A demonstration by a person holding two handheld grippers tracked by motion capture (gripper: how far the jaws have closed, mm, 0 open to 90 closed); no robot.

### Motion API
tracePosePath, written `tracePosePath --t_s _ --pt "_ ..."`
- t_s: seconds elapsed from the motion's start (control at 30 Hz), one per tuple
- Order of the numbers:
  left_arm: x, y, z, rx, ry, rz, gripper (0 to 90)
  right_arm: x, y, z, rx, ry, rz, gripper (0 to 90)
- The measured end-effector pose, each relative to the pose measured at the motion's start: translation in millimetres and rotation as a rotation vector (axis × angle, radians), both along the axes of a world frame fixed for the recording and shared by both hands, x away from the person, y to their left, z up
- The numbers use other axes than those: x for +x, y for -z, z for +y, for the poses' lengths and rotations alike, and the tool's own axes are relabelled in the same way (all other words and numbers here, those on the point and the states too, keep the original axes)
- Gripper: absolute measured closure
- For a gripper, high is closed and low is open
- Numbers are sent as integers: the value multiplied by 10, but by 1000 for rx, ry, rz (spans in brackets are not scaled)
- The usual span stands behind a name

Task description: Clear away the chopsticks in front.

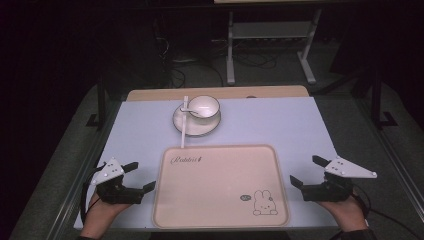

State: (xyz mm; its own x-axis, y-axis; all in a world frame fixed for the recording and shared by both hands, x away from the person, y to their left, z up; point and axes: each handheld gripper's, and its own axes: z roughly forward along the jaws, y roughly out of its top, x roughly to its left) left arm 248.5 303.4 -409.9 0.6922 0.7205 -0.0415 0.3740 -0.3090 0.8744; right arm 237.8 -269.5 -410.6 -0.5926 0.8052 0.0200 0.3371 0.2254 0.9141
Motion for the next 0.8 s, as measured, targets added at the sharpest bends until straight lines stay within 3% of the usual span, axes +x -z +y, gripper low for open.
tracePosePath --t_s 0.3,0.8 --pt "80 -32 -33 -3 -2 6 60 -6 16 8 -8 -1 16 0" --pt "407 -116 -157 28 12 43 61 -42 6 -12 -5 12 3 0"
